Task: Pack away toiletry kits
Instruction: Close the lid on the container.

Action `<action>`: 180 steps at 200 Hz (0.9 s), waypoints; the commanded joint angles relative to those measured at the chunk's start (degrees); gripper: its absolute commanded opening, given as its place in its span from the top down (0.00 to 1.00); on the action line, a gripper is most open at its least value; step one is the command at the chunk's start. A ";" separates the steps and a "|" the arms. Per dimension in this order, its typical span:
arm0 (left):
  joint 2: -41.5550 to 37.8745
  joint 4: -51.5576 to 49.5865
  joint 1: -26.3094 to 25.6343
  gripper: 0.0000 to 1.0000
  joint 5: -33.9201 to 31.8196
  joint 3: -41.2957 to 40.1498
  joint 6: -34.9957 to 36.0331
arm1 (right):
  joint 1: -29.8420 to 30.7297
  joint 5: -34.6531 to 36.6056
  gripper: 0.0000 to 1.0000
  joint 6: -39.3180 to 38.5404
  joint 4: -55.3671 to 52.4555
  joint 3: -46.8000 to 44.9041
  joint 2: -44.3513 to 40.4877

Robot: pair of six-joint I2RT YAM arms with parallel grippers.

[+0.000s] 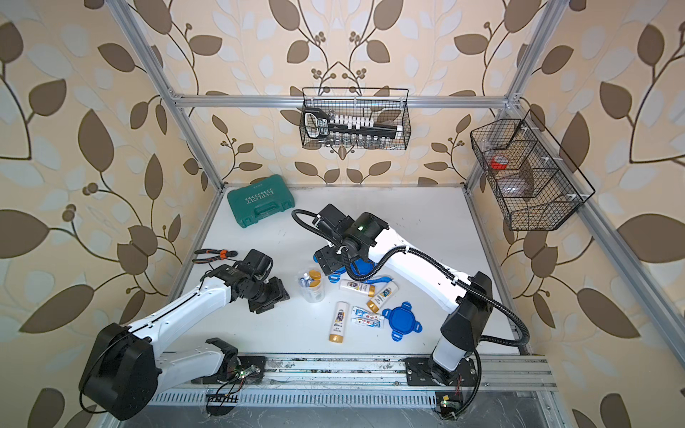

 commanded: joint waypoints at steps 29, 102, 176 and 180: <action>-1.90 -12.04 7.68 0.29 -2.08 9.51 7.69 | 1.14 -0.15 0.29 3.17 -3.94 6.48 3.16; -0.72 -8.05 15.43 0.27 7.65 10.35 13.49 | 7.23 2.78 0.29 4.95 -12.84 22.57 19.13; -4.10 -9.95 15.62 0.26 6.87 9.52 13.91 | 7.83 2.86 0.29 5.50 -14.68 21.04 19.16; -4.10 -9.82 15.62 0.26 6.85 9.40 13.66 | 7.86 2.73 0.29 5.40 -14.68 21.28 19.57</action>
